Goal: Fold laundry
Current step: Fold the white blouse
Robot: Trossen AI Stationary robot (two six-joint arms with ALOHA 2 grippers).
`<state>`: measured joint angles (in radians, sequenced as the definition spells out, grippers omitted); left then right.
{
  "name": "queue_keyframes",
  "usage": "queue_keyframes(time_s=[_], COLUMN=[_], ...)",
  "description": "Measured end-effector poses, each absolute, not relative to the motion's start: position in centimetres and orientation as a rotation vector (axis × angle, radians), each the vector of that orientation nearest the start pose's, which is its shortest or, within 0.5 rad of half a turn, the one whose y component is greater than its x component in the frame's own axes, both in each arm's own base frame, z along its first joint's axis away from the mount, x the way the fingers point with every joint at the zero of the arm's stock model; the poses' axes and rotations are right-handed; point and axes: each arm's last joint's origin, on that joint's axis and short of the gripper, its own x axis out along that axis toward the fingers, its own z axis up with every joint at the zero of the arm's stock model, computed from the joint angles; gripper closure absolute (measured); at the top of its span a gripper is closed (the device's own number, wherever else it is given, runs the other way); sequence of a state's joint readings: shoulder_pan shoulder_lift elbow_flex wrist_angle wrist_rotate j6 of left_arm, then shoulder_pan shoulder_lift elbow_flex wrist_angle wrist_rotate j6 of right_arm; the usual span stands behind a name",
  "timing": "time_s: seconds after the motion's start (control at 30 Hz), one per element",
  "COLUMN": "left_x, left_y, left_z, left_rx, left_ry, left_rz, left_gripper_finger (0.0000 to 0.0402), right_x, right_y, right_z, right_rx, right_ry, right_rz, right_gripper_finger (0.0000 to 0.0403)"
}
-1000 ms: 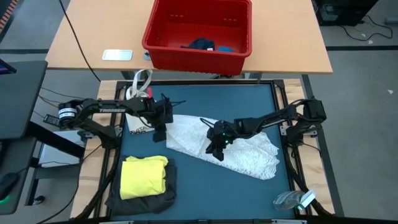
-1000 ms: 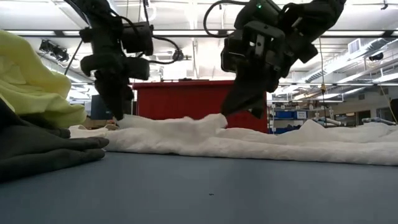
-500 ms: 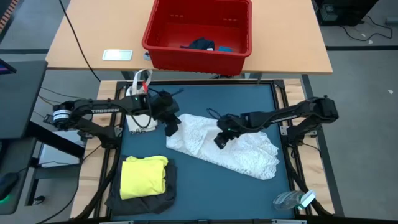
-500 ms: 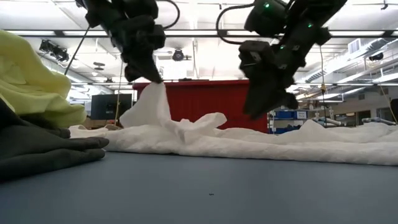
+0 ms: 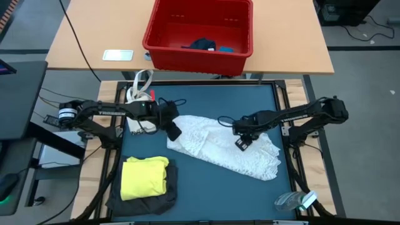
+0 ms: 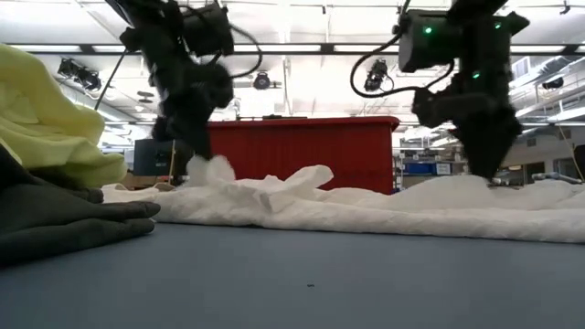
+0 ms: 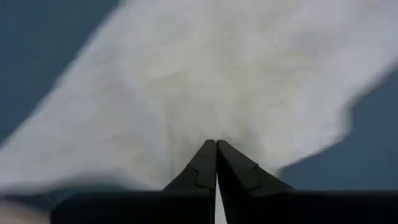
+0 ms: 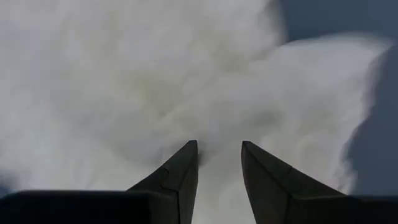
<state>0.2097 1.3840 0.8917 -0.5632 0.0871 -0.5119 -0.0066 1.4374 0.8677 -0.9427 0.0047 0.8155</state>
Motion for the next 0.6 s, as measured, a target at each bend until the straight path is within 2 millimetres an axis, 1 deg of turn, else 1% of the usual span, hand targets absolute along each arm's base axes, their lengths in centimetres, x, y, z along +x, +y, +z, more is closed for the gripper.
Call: queue_keyframes(time_s=[0.07,0.13,0.2,0.27,0.33,0.4,0.43,0.53,0.6], left_x=[26.2,26.6,26.6,26.8,26.8,27.0,27.1,27.5,27.9], left_y=[4.7,4.2,3.7,3.5,3.4,3.3,3.4,3.5,3.6], left_z=[22.1,22.6,22.9,23.1,23.1,23.2,23.3,23.6,23.5], left_rx=[-0.649,-0.661,-0.659,-0.667,-0.669,-0.667,-0.664,-0.652,-0.649], left_ry=[0.947,0.892,0.882,0.853,0.857,0.834,0.820,0.762,0.739], left_rz=[0.317,0.289,0.275,0.267,0.271,0.265,0.267,0.276,0.278], left_gripper_finger=[0.0385,0.0381,0.0379,0.0377,0.0376,0.0376,0.0376,0.0376,0.0376], right_x=[22.6,21.9,21.1,20.4,19.8,19.3,19.1,19.1,19.4], right_y=[0.9,2.5,4.2,5.4,5.8,5.4,5.0,2.9,1.1], right_z=[19.0,19.4,20.0,20.8,21.7,22.5,22.9,23.6,23.5], right_rx=[0.717,0.792,0.815,0.813,0.809,0.789,0.774,0.725,0.710], right_ry=[1.473,1.557,1.594,1.583,1.525,1.432,1.366,1.191,1.173], right_rz=[-0.538,-0.446,-0.391,-0.370,-0.374,-0.428,-0.483,-0.651,-0.705], right_gripper_finger=[0.0276,0.0280,0.0285,0.0287,0.0288,0.0288,0.0287,0.0285,0.0280])
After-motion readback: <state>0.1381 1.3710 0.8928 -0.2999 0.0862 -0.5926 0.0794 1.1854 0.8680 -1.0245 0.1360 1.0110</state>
